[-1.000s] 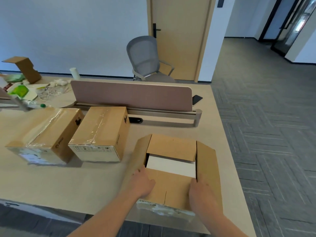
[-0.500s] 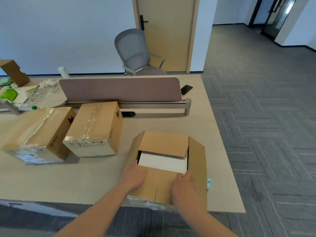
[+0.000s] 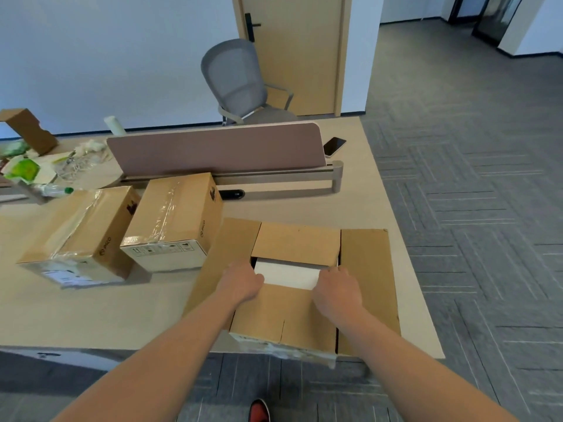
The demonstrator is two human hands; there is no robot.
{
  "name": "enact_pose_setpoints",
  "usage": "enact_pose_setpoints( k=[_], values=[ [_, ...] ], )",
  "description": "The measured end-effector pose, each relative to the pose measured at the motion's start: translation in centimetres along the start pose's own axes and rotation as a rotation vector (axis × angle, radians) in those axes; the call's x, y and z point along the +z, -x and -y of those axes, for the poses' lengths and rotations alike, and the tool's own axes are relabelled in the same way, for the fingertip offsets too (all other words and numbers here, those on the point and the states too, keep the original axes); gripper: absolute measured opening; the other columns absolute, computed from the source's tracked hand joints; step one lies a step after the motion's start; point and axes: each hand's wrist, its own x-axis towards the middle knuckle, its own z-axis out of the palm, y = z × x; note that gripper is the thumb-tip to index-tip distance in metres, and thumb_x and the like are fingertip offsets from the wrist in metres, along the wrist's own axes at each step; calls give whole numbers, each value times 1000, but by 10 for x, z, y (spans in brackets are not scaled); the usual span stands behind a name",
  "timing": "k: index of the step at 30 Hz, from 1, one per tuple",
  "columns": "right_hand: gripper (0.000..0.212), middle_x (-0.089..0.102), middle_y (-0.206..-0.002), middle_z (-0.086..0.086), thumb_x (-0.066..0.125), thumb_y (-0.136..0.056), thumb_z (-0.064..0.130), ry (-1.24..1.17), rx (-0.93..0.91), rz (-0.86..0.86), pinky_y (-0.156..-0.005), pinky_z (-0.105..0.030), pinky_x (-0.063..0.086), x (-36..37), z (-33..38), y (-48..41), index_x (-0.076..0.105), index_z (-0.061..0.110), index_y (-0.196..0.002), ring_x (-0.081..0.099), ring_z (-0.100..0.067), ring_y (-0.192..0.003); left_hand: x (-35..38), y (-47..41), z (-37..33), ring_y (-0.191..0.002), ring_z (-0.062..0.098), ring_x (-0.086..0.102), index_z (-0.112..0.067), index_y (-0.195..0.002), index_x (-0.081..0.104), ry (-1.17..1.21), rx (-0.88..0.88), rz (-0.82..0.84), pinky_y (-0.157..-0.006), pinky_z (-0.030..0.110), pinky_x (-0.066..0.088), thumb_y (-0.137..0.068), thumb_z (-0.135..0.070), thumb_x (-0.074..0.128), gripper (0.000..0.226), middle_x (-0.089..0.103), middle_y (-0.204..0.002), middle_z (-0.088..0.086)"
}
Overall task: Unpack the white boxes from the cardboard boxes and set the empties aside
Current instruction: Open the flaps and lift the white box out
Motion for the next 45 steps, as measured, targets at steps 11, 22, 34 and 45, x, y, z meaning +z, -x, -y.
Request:
enact_pose_setpoints(
  k=[11, 22, 34, 45],
  values=[
    [33, 57, -132, -3, 35, -102, 19, -77, -2, -159, -98, -27, 41, 5, 15, -7, 56, 10, -127, 48, -20, -126, -16, -45, -4, -105, 29, 56, -9, -121, 50, 89, 180, -71, -82, 36, 49, -96, -29, 40, 33, 57, -122, 9],
    [55, 25, -163, 2, 35, -104, 23, -141, 104, -216, -115, -33, 36, -27, 36, -47, 24, 18, -157, 15, -17, -153, -61, -88, -7, -78, 8, 52, -14, -119, 46, 401, 437, -300, -65, 23, 43, -98, -24, 52, 24, 54, -114, 2],
    [45, 31, -159, 8, 34, -104, 19, -148, 43, -125, -112, -33, 33, -27, 16, -150, 41, 23, -149, 30, -18, -145, -47, -155, -35, -140, 19, 36, -15, -151, 31, 135, 470, 16, -109, 34, 34, -100, -26, 43, 54, 31, -156, 2],
    [27, 61, -107, 2, 39, -103, 34, -119, 18, -75, -79, -35, 40, -4, -1, -195, 63, 22, -110, 54, -23, -105, -20, -198, -53, -99, 22, 58, -17, -101, 70, -131, 439, -21, -84, 38, 50, -93, -23, 50, 22, 61, -103, -1]
  ],
)
